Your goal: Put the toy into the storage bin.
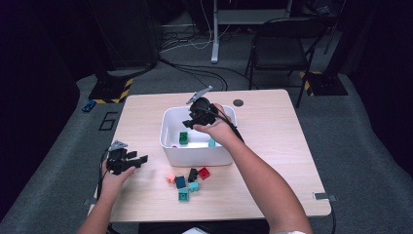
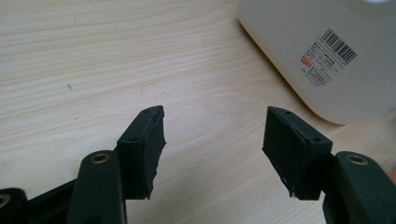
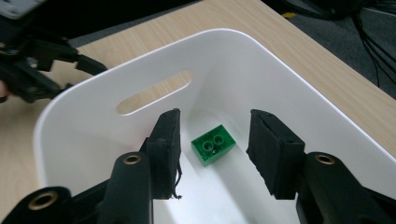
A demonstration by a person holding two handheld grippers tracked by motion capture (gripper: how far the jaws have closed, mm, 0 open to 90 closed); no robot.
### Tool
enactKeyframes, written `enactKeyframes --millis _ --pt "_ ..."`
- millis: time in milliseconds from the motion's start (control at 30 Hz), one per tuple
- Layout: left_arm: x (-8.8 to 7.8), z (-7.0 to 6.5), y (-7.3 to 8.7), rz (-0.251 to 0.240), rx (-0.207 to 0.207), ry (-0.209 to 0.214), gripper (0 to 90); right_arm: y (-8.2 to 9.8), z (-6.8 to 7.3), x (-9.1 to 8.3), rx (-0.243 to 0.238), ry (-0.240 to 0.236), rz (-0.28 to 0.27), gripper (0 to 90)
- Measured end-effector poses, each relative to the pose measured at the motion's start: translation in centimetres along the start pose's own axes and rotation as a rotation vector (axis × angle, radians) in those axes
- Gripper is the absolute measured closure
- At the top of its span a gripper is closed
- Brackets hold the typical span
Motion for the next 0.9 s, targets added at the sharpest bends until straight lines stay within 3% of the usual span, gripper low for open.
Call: enactKeyframes --millis 267,533,733,900 --pt "0.0 -0.1 0.0 0.001 0.001 -0.005 38.1 0.7 1.9 -4.5 -0.048 0.001 -0.013 53.8" --pt "0.0 0.0 0.1 0.003 -0.002 -0.007 38.1 1.8 4.3 -7.7 -0.091 -0.015 -0.05 54.1" --pt "0.1 -0.1 0.1 0.0 0.0 -0.011 38.0 3.8 5.6 -8.2 -0.115 -0.018 -0.044 54.2" --pt "0.0 -0.1 0.1 0.008 -0.001 -0.008 38.1 5.0 6.6 -8.4 -0.107 -0.042 -0.062 54.2"
Point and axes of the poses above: each handheld gripper's, and its own axes: x roughly forward along the jaws, y roughly out of its underside, z roughly to its left, the point moved 5 cm from there along x, roughly forward along the jaws, and after that the axes turned 2 degrees about -y, right-handed, at the moved point
